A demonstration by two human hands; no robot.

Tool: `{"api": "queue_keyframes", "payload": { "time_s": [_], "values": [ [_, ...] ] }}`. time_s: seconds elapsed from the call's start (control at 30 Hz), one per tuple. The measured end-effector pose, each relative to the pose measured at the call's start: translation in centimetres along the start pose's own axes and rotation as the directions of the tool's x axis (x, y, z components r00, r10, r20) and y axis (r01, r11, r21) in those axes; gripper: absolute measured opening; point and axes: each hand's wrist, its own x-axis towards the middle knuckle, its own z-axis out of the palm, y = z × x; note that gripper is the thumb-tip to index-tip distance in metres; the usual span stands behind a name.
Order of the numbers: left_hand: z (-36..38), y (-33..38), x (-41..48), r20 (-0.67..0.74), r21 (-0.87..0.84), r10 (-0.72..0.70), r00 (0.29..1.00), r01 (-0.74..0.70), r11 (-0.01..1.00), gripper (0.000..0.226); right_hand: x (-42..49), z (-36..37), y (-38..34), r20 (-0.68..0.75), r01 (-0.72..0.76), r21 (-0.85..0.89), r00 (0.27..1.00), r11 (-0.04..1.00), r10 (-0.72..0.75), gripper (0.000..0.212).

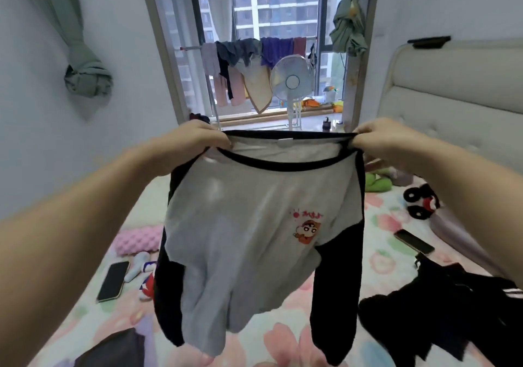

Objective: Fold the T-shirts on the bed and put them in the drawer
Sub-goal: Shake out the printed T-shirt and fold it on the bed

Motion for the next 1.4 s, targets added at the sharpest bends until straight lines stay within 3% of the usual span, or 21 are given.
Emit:
{"api": "queue_keyframes", "payload": {
  "time_s": [0.07,0.13,0.17,0.2,0.27,0.37,0.43,0.5,0.57,0.67,0.73,0.77,0.8,0.9,1.03,1.07,1.2,1.27,1.33,1.4],
  "values": [
    [-0.7,0.2,-0.7,0.198,-0.142,-0.028,0.98,0.057,0.988,0.015,-0.1,-0.4,0.5,0.028,0.012,0.034,1.0,0.999,-0.013,0.012],
    [-1.4,-0.5,-0.9,0.338,-0.183,-0.033,0.941,0.1,0.978,0.038,-0.3,-0.8,1.4,0.056,0.055,-0.006,0.997,0.998,-0.054,0.018],
    [-1.5,-1.2,-0.7,0.346,-0.152,-0.049,0.937,0.107,0.983,0.051,-0.5,-1.0,1.8,0.083,0.088,-0.031,0.993,0.996,-0.085,0.024],
    [-1.3,-1.9,-0.6,0.314,-0.116,-0.078,0.946,0.12,0.986,0.049,-0.7,-1.2,2.2,0.123,0.124,-0.029,0.985,0.992,-0.12,0.034],
    [-0.4,-3.3,-0.5,0.232,-0.036,-0.118,0.965,0.13,0.991,0.024,-1.2,-1.6,3.2,0.259,0.17,0.038,0.95,0.985,-0.174,0.055],
    [0.5,-5.0,-0.5,0.202,0.093,-0.137,0.97,0.12,0.988,0.034,-1.7,-2.2,5.0,0.508,0.113,0.232,0.833,0.966,-0.219,0.025],
    [0.7,-5.4,-0.5,0.191,0.126,-0.137,0.972,0.114,0.985,0.047,-1.8,-2.3,5.9,0.576,0.088,0.208,0.794,0.974,-0.195,0.027],
    [0.5,-4.8,-0.4,0.146,0.148,-0.079,0.986,0.058,0.987,0.049,-1.8,-2.3,6.1,0.488,0.196,0.024,0.853,0.98,-0.182,0.026],
    [-0.1,-3.7,-0.4,0.067,0.126,0.031,0.997,-0.039,0.991,0.042,-1.6,-2.9,5.5,0.304,0.337,-0.097,0.906,0.937,-0.294,0.014],
    [-0.1,-3.9,-0.7,-0.043,-0.036,0.159,0.986,-0.16,0.986,0.017,-1.3,-3.2,5.2,0.014,0.421,-0.085,0.907,0.903,-0.422,0.031],
    [1.5,-5.6,-0.9,0.1,0.267,0.032,0.994,-0.058,0.962,0.024,-1.3,-1.9,5.9,0.024,0.401,-0.282,0.911,0.872,-0.412,0.04],
    [2.3,-6.9,-1.0,0.118,0.443,-0.037,0.992,-0.019,0.896,0.026,-1.3,-1.0,6.6,0.073,0.358,-0.412,0.929,0.838,-0.362,0.048],
    [2.7,-7.9,-1.0,0.072,0.506,-0.062,0.995,0.018,0.862,0.028,-1.3,-0.1,7.4,0.103,0.319,-0.454,0.946,0.832,-0.306,0.05],
    [3.0,-9.3,-0.9,-0.113,0.446,0.007,0.994,0.044,0.894,0.028,-1.4,1.2,8.4,0.086,0.285,-0.281,0.959,0.916,-0.272,0.048],
    [4.3,-10.6,-1.2,-0.178,0.445,0.012,0.984,0.07,0.893,0.02,-2.4,1.8,6.7,0.144,0.267,0.156,0.946,0.951,-0.29,0.033],
    [4.7,-11.1,-1.3,-0.192,0.434,-0.019,0.981,0.103,0.895,0.019,-2.6,1.9,5.8,0.163,0.28,0.208,0.935,0.937,-0.315,0.026],
    [6.8,-12.7,-2.3,-0.272,0.237,-0.068,0.96,0.135,0.962,0.016,-3.6,2.0,2.8,0.2,0.372,0.297,0.876,0.88,-0.438,0.047],
    [8.2,-12.6,-3.1,-0.316,0.095,-0.065,0.946,0.099,0.991,0.018,-4.2,2.0,1.6,0.199,0.374,0.342,0.868,0.862,-0.455,0.036],
    [9.8,-11.8,-3.9,-0.31,-0.113,-0.111,0.944,0.079,0.99,0.015,-4.7,2.1,0.7,0.189,0.37,0.375,0.867,0.85,-0.461,0.023],
    [11.6,-10.4,-4.7,-0.189,-0.421,-0.151,0.97,0.059,0.905,0.008,-5.1,2.5,0.2,0.185,0.383,0.366,0.863,0.848,-0.469,0.016]
  ]
}}
